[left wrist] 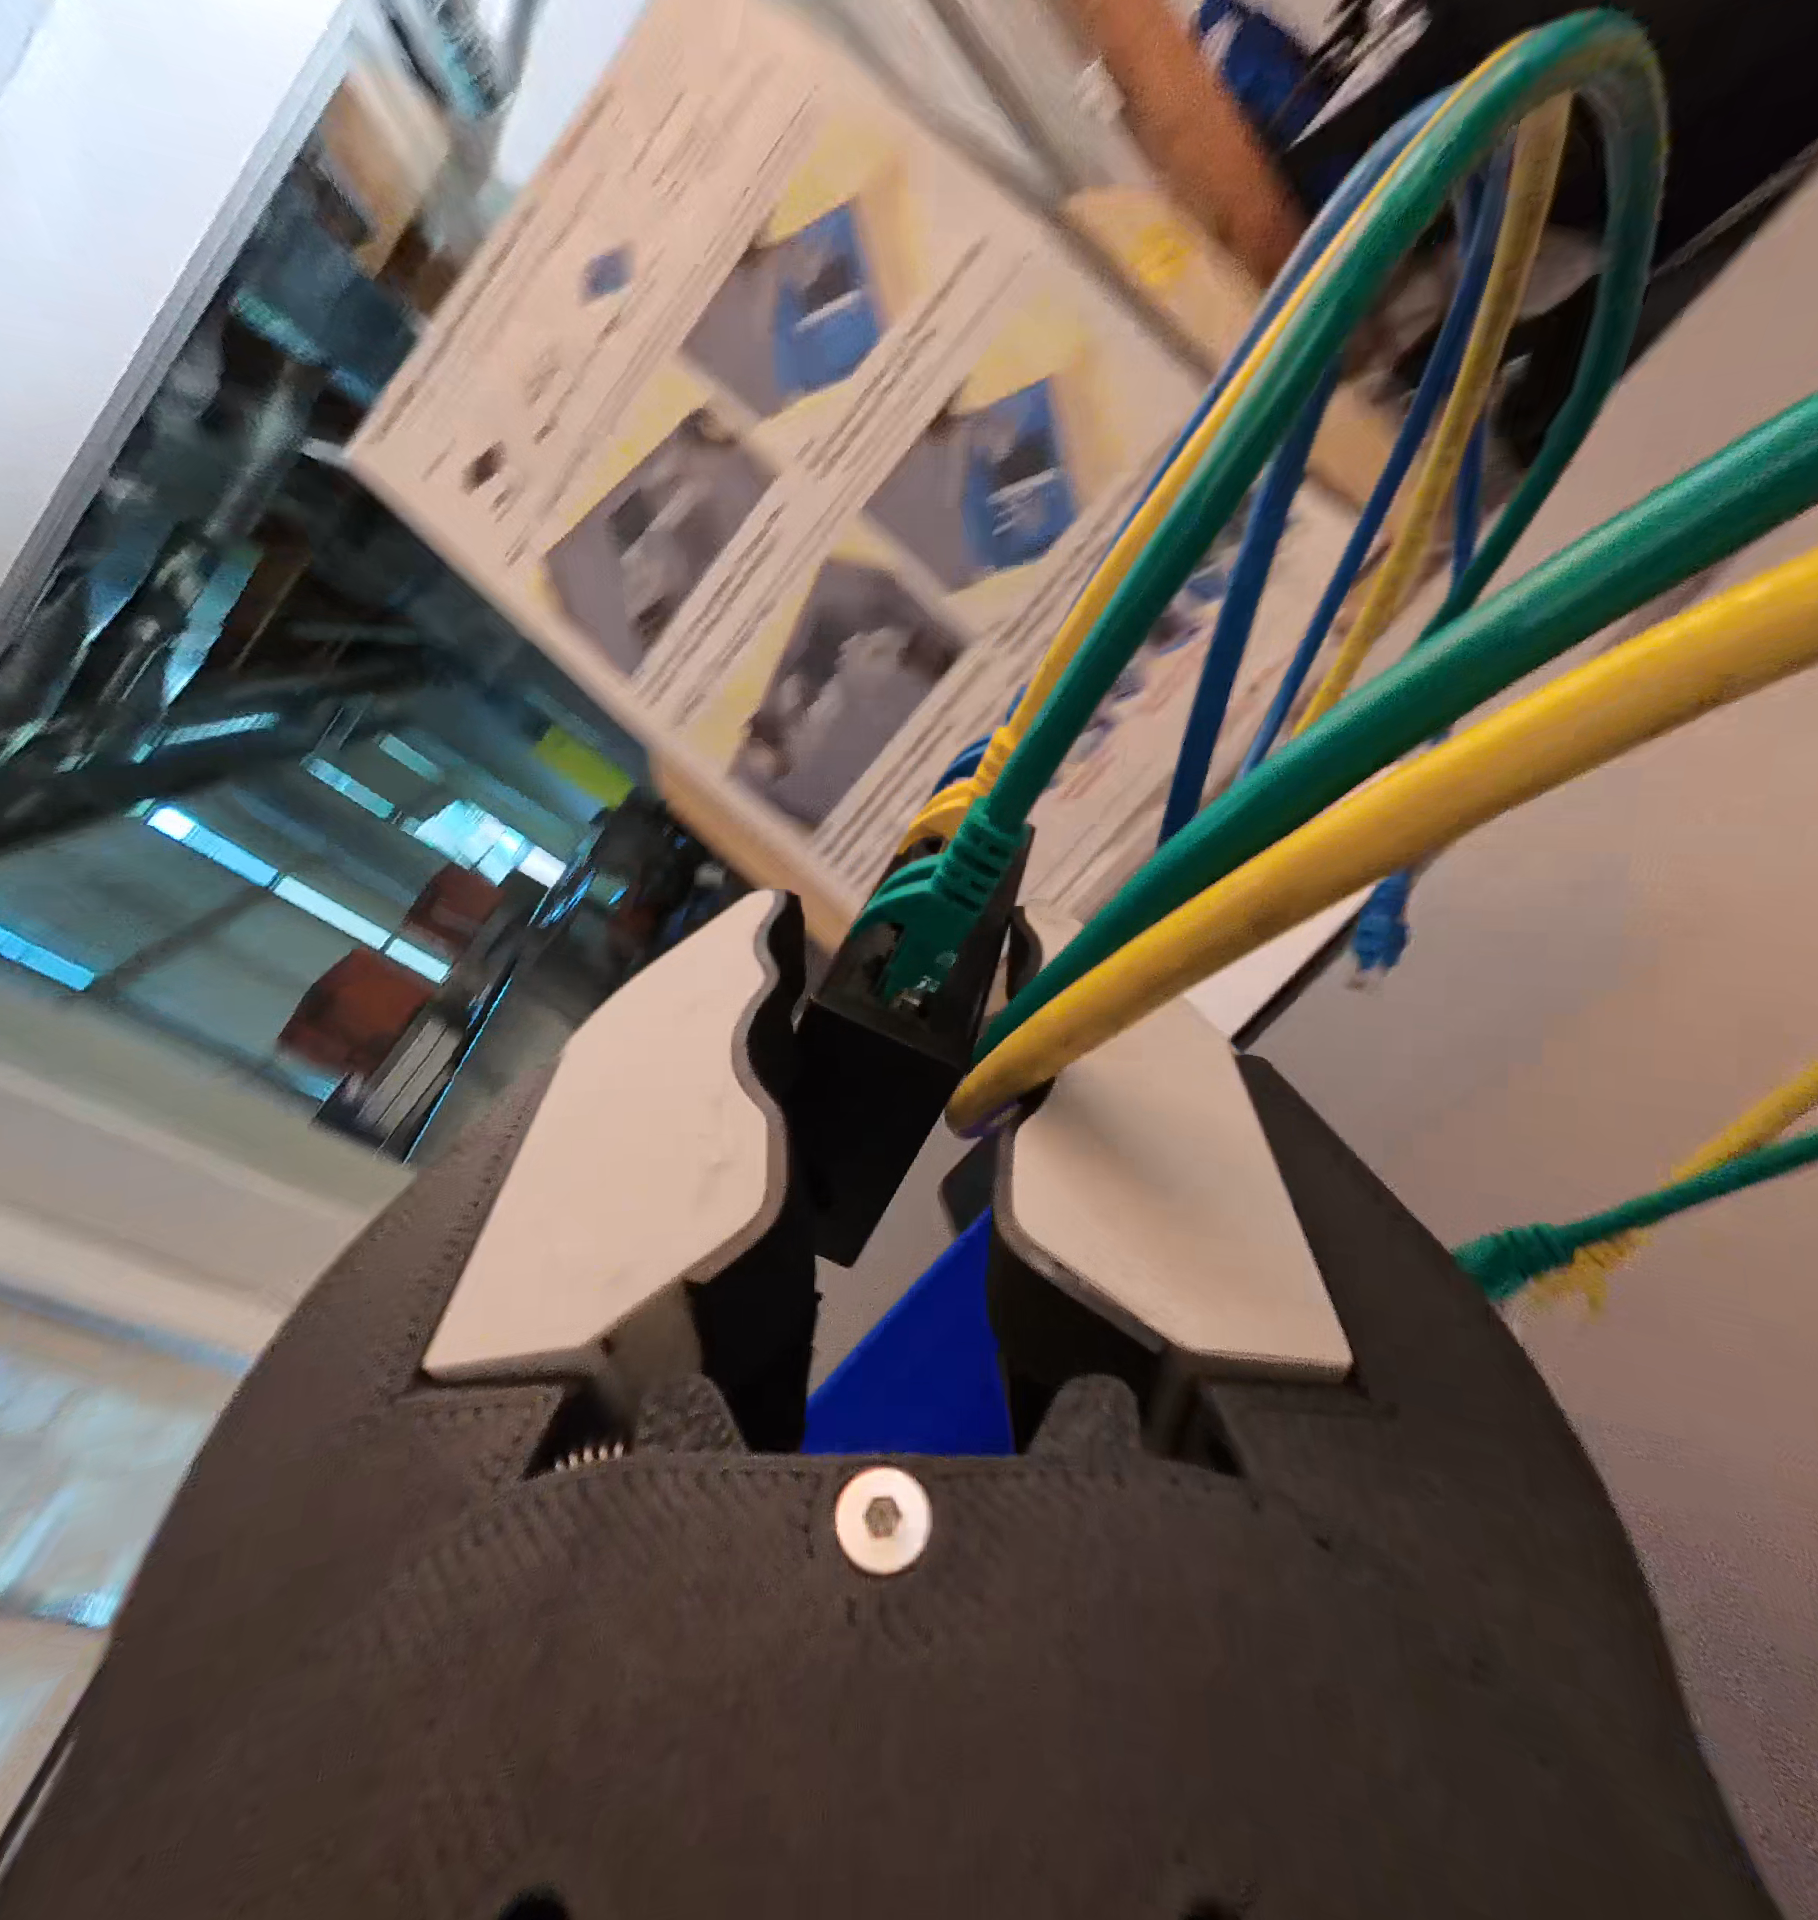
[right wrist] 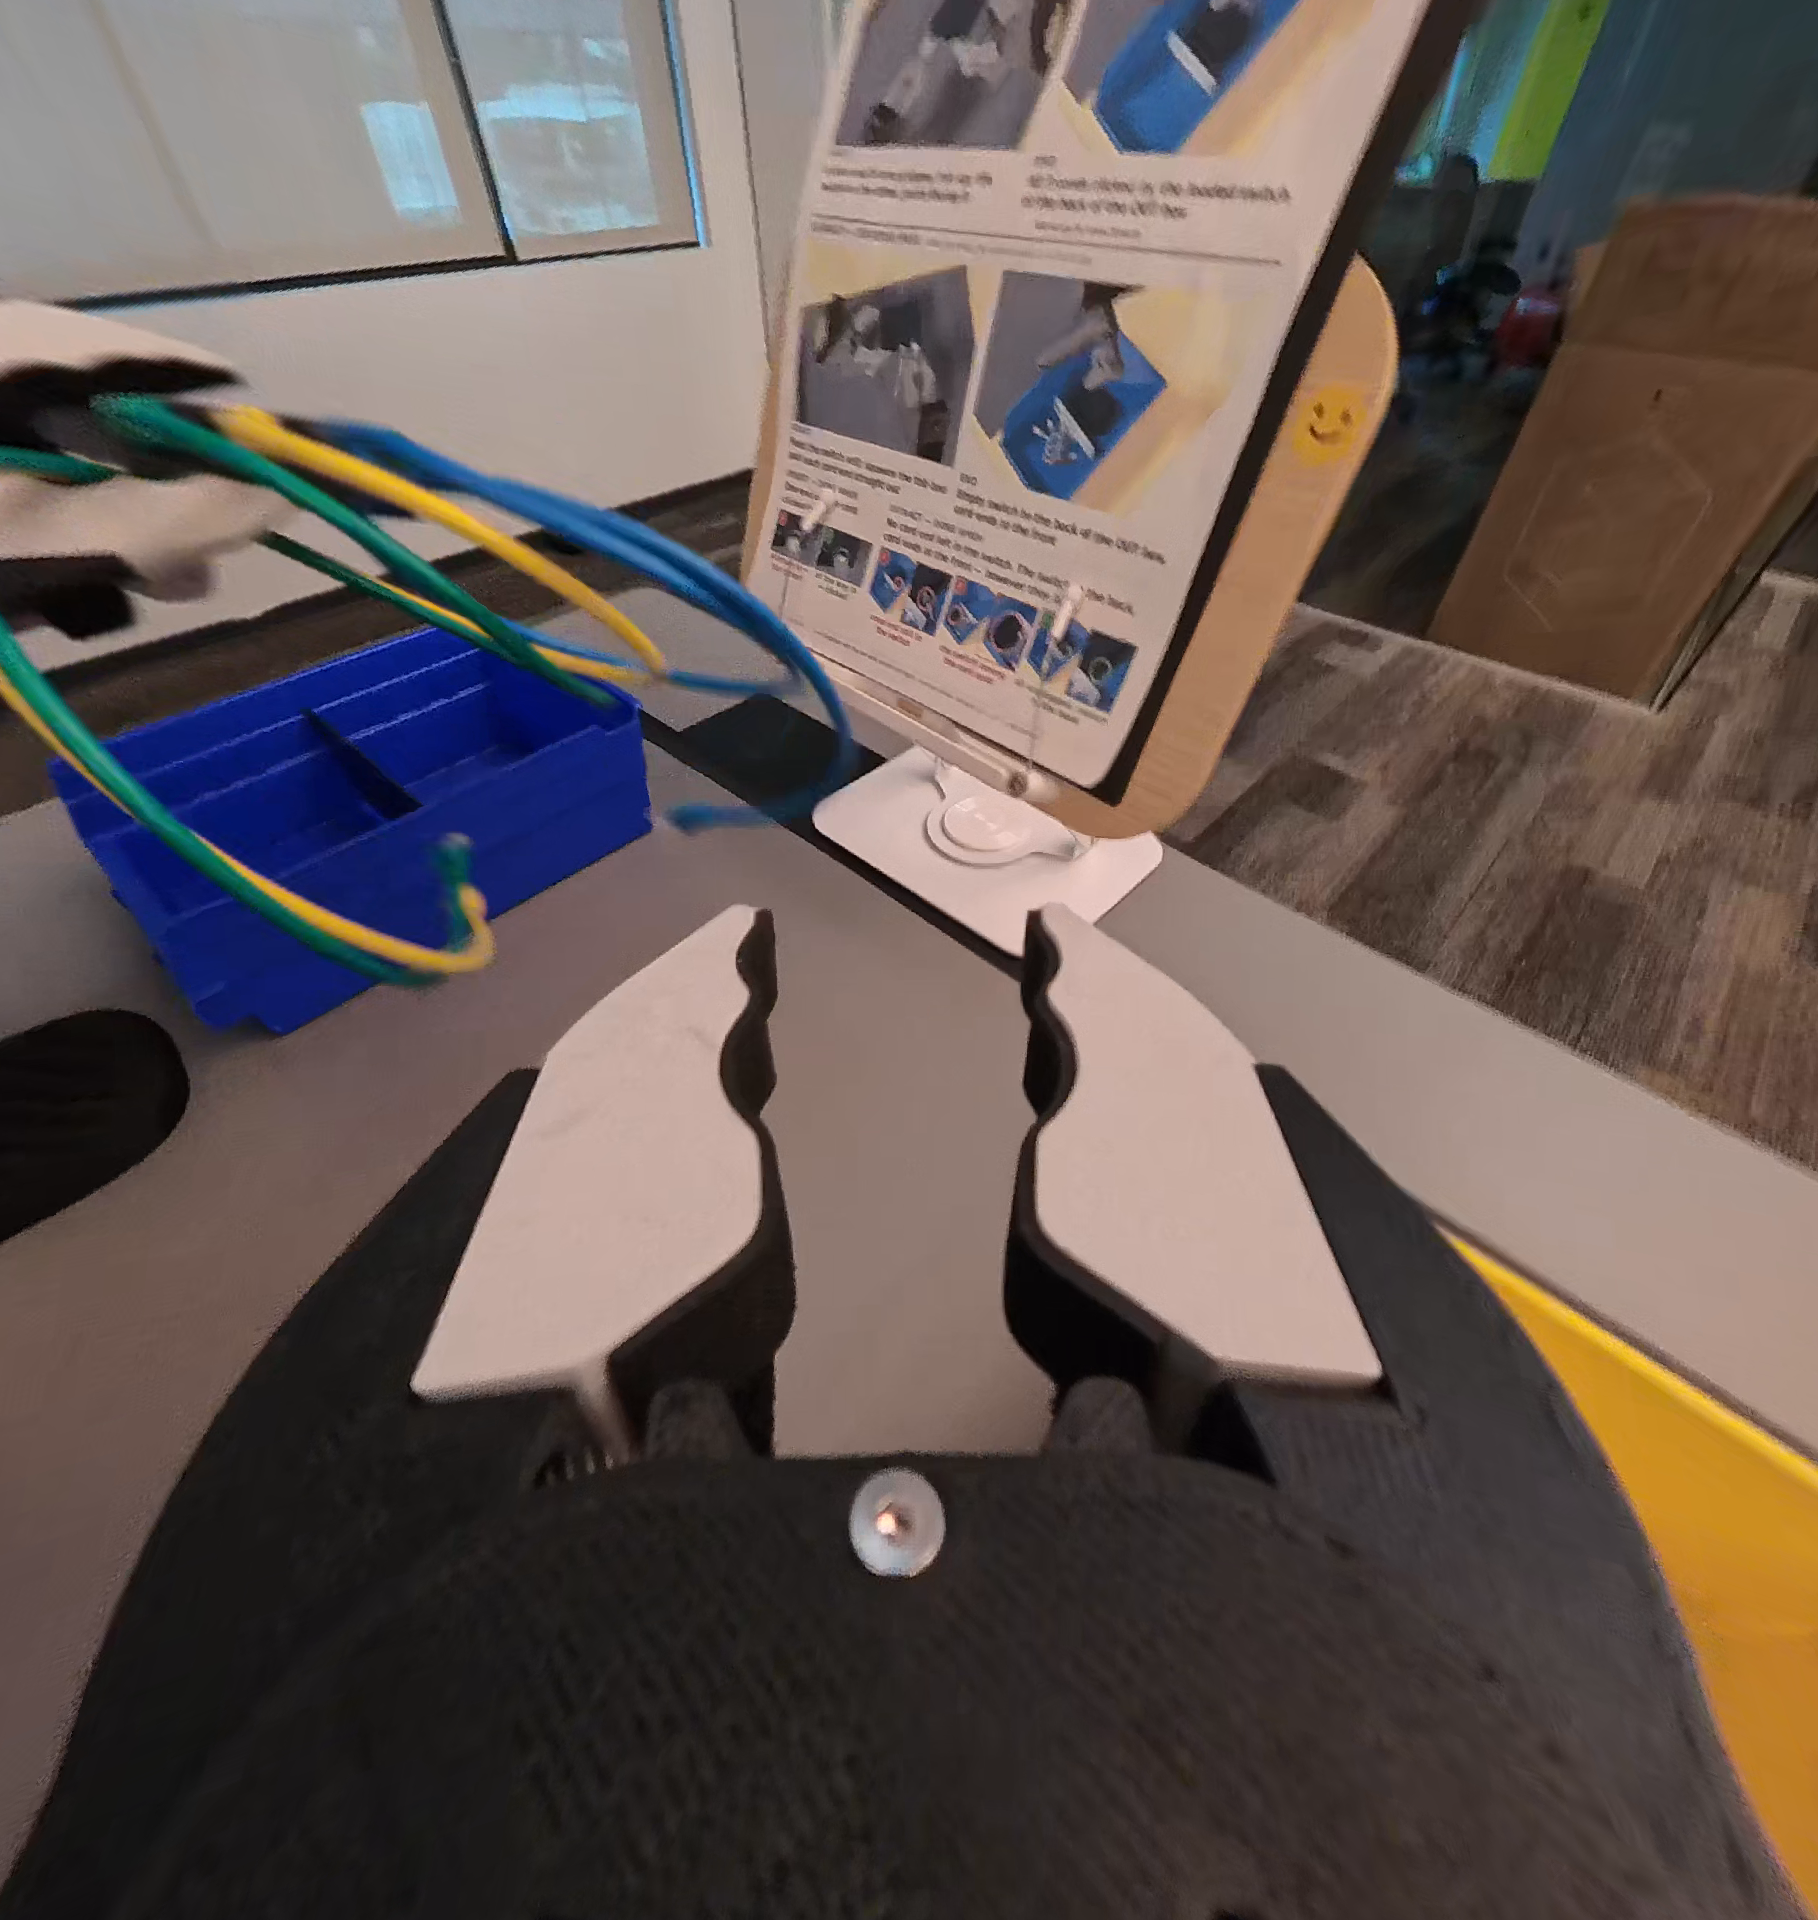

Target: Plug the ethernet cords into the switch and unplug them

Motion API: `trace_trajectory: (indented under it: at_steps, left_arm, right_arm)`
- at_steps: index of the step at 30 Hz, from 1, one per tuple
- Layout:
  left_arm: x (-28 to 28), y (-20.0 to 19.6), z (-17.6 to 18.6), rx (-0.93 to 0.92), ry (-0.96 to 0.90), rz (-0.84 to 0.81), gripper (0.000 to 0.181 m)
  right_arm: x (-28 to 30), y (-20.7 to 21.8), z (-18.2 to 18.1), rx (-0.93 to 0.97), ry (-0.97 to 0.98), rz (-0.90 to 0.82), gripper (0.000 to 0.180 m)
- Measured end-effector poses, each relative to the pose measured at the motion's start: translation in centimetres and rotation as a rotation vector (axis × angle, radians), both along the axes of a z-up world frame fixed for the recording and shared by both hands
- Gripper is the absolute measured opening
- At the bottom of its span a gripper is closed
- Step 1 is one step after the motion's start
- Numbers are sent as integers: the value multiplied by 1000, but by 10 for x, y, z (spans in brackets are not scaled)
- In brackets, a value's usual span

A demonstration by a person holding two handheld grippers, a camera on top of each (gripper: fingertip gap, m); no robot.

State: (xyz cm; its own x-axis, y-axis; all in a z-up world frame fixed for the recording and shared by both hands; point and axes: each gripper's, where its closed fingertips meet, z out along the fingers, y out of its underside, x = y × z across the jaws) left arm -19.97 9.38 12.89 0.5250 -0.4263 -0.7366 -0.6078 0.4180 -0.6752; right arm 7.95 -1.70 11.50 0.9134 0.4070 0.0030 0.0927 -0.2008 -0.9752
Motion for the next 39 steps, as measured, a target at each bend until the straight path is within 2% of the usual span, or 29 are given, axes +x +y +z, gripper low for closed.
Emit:
trace_trajectory:
  at_steps: [3, 7, 9, 11, 15, 17, 19, 21, 23, 26, 28, 31, 34, 37, 39]
  left_arm:
    - [53, -9, -37, -17, 73, -92, 37]
    - [91, -13, -83, -41, 188, -116, 37]
    - [101, -15, -97, -36, 212, -126, 37]
    - [106, -16, -105, -40, 227, -128, 37]
    - [107, -10, -112, -55, 227, -84, 36]
    - [109, -11, -115, -63, 228, -95, 36]
    - [113, -15, -119, -79, 231, -116, 36]
    - [118, -21, -123, -84, 238, -141, 37]
    - [121, -23, -126, -90, 246, -144, 37]
    - [118, -23, -127, -107, 242, -159, 40]
    - [109, -18, -126, -124, 281, -145, 62]
    - [83, -13, -131, -292, 369, -109, 82]
    - [61, -16, -122, -409, 352, -150, 84]
    - [39, -15, -105, -437, 312, -154, 83]
    - [27, -10, -88, -381, 271, -127, 82]
  right_arm:
    - [-23, -10, 14, 116, -90, 106, 53]
    - [-70, -22, 17, 270, -256, 253, 63]
    - [-90, -15, 4, 297, -376, 266, 63]
    - [-102, 3, -22, 233, -500, 242, 64]
    - [-116, 39, -86, 33, -594, 234, 65]
    - [-120, 50, -106, -21, -621, 217, 57]
    - [-112, 64, -116, -12, -717, 125, 49]
    - [-100, 75, -121, 9, -830, 24, 42]
    - [-95, 77, -125, 7, -889, -4, 9]
    - [-95, 78, -126, -1, -882, 1, 6]
    - [-93, 80, -123, 11, -854, -27, 6]
    - [-91, 80, -122, -3, -809, -26, 5]
    - [-87, 79, -115, 11, -788, -43, 5]
    - [-78, 79, -108, 16, -806, -84, 5]
    - [-75, 78, -105, 22, -803, -94, 5]
